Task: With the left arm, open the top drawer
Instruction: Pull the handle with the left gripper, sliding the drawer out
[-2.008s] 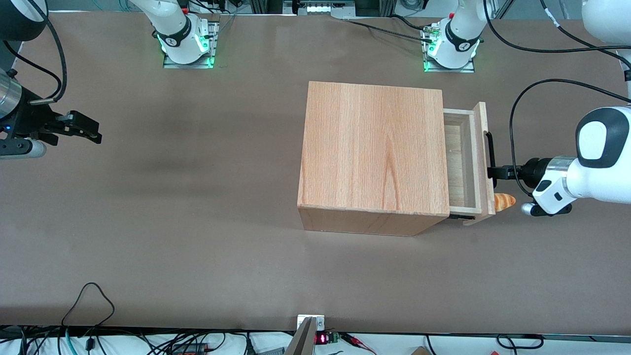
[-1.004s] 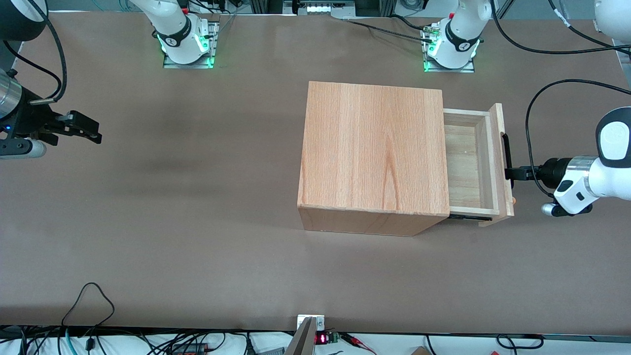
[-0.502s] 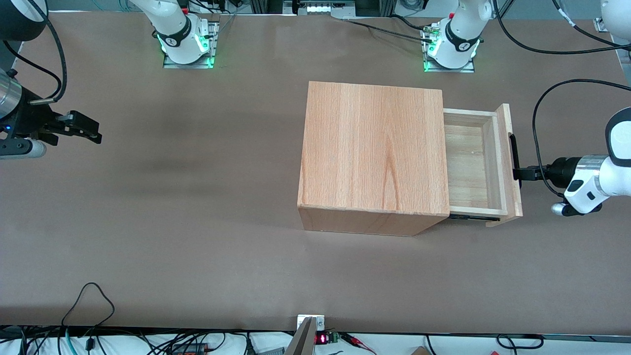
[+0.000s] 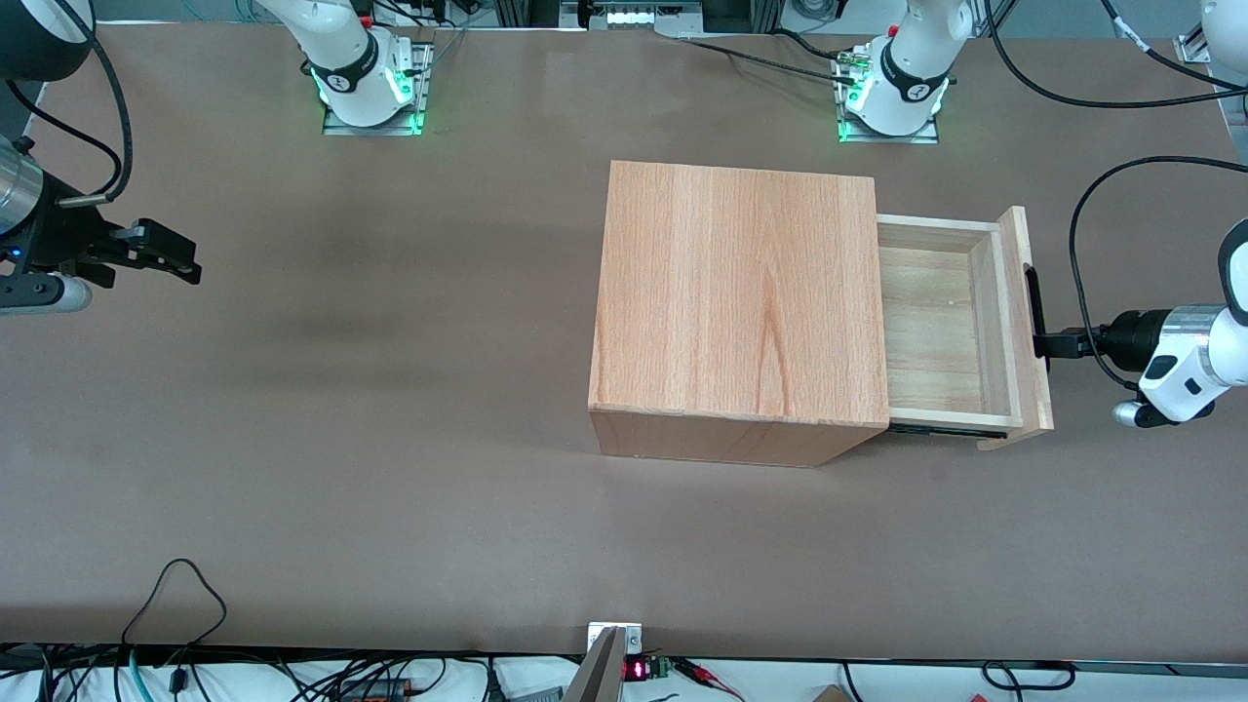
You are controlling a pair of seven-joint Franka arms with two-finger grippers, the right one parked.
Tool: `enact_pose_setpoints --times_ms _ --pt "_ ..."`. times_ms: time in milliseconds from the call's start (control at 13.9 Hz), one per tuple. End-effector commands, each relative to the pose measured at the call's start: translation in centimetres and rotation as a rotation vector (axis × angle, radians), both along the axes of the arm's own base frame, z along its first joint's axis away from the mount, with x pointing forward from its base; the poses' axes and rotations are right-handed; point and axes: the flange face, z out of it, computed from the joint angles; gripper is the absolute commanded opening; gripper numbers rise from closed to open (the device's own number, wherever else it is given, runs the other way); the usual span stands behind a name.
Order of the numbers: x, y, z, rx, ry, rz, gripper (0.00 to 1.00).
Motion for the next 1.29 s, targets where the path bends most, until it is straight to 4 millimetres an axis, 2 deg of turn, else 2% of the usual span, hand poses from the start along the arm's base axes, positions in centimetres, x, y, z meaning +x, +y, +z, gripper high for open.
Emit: enact_pose_setpoints --times_ms 0,574,1004,1219 --pt "1.4 1.9 -0.1 0.104 -0.025 0.036 1.0" --pt "1.3 2.8 -0.7 0.102 -0.017 0.049 1.0" --pt "1.3 4.4 -0.2 0.105 -0.03 0.073 1.0" --pt "1.2 4.5 -0.3 0.098 -0.034 0.054 1.0"
